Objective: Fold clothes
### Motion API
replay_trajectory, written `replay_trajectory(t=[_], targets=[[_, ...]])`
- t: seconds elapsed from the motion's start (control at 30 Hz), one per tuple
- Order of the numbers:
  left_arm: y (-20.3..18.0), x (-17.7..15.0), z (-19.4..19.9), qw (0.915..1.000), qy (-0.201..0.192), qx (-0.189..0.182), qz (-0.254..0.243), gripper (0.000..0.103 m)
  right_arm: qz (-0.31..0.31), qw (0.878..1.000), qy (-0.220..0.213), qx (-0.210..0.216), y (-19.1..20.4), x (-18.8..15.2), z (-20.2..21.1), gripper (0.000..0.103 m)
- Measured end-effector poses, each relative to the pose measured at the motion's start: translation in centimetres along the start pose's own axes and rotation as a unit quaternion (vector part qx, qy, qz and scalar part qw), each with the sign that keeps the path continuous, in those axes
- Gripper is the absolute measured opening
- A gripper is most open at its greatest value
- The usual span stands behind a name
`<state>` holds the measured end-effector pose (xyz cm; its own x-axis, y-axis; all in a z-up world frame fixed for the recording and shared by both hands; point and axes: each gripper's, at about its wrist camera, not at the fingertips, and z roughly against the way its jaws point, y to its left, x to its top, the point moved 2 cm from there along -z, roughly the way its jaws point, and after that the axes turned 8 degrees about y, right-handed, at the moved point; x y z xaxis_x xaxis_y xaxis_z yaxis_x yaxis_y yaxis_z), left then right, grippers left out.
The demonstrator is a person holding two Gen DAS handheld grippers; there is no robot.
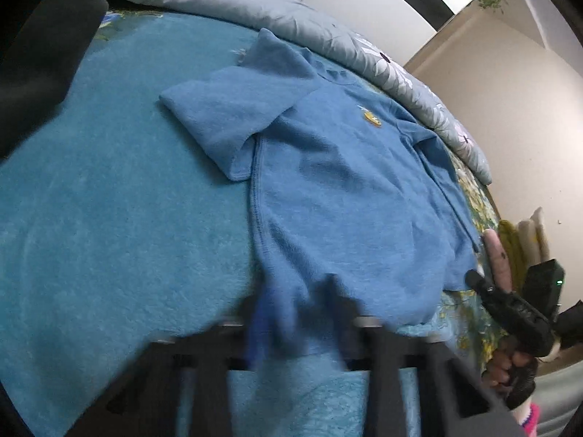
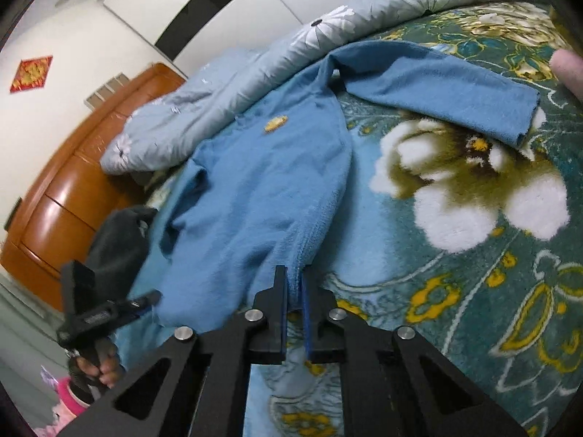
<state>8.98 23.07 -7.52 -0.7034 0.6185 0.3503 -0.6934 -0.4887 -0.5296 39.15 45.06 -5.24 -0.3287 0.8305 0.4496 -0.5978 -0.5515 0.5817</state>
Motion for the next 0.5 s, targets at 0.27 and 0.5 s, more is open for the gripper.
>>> replay_trajectory(t=[0.27, 0.5], targets=[[0.1, -0.7, 4.2, 0.998, -0.058, -0.026, 0.004, 0.006, 0.022, 0.998, -0.061, -0.01, 1.9, 0.6, 5.1, 0.003], [0.9, -4.3, 4.5, 0.9997, -0.018, 0.017, -0.007, 0.006, 0.039, 0.998, -0.042, -0.033, 1.7, -1.1, 5.8, 0.002]])
